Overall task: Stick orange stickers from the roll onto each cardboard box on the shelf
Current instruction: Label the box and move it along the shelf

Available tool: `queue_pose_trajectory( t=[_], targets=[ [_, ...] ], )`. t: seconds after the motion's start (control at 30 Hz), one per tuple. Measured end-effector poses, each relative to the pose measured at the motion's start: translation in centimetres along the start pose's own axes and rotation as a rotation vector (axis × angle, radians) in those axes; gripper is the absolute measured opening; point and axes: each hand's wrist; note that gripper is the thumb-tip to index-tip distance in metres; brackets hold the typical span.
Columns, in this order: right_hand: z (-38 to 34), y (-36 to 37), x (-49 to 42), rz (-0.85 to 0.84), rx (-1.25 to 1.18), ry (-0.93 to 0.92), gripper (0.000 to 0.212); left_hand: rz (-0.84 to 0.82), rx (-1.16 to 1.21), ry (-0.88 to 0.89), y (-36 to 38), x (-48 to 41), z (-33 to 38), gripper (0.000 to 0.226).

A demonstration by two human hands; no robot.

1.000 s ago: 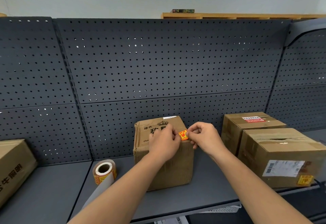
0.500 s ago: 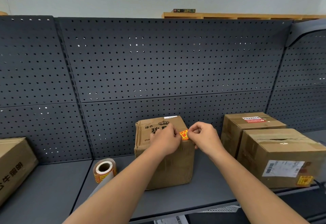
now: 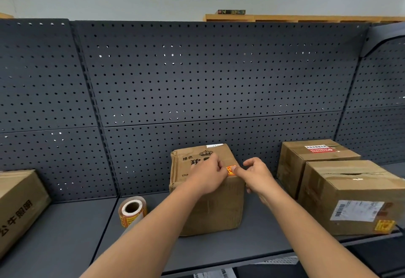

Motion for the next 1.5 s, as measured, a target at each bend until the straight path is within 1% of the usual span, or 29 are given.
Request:
queue_pose_trajectory(
  t=[0.1,0.17,0.27,0.33,0.4,0.47,0.5,0.7,0.87,1.1,1.23,1.3,1.4,1.5],
  targets=[
    [-0.1,0.2,-0.3,-0.073,-0.010,0.049,0.021,-0.009,0.027,-0.026,0.1,-0.1,0.0,0.014],
    [-0.2,0.4,-0.5,-0.080,0.003,0.049,0.017,-0.015,0.042,-0.040,0.3,-0.2,-0.1,0.012],
    [-0.6,0.7,-1.1,-0.058,0.057,0.030,0.018,-0.017,0.047,-0.047,0.3,-0.2,0.0,0.010],
    [-1.0,1.1,-1.5,-0.030,0.149,-0.026,0.020,-0.002,0.042,-0.055,0.4,-0.3,0.1,0.011],
    [-1.1,1.5,-1.6,-0.018,0.240,-0.074,0.030,0.021,0.041,-0.066,0.5,-0.3,0.1,0.012],
    [-1.0,1.7,-1.7,-0.029,0.258,-0.086,0.040,0.037,0.052,-0.080,0.8,-0.3,0.1,0.012],
    [-1.0,1.7,-1.7,-0.035,0.254,-0.088,0.041,0.042,0.057,-0.086,0.9,-0.3,0.1,0.012],
    [-0.5,2.0,-2.1,-0.029,0.367,-0.192,0.036,0.057,0.087,-0.083,1.3,-0.3,-0.1,0.011],
    [-0.3,2.4,-1.8,0.022,0.390,-0.224,0.032,0.071,0.063,-0.055,1.1,-0.5,-0.1,0.023],
    [-0.5,2.0,-1.6,-0.014,0.333,-0.205,0.035,0.071,0.035,-0.027,1.2,-0.4,-0.2,0.026],
    [-0.6,0.9,-1.2,-0.131,0.256,-0.179,0.050,0.073,0.004,-0.036,1.3,-0.3,-0.4,0.030],
    [-0.6,0.4,-1.4,-0.196,0.208,-0.134,0.053,0.067,0.001,-0.043,1.3,-0.4,-0.4,0.030],
    [-0.6,-0.1,-1.8,-0.249,0.152,-0.049,0.047,0.042,0.016,-0.053,1.3,-0.6,-0.5,0.025],
    [-0.7,0.2,-1.7,-0.240,0.161,-0.047,0.041,0.024,0.036,-0.066,1.1,-0.6,-0.4,0.025]
  ],
)
Point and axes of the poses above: each hand's wrist, its own x-axis away from the middle knuckle, its own y-axis out of the palm, z = x × y, and after that the axes turned 14 degrees about z, right-handed
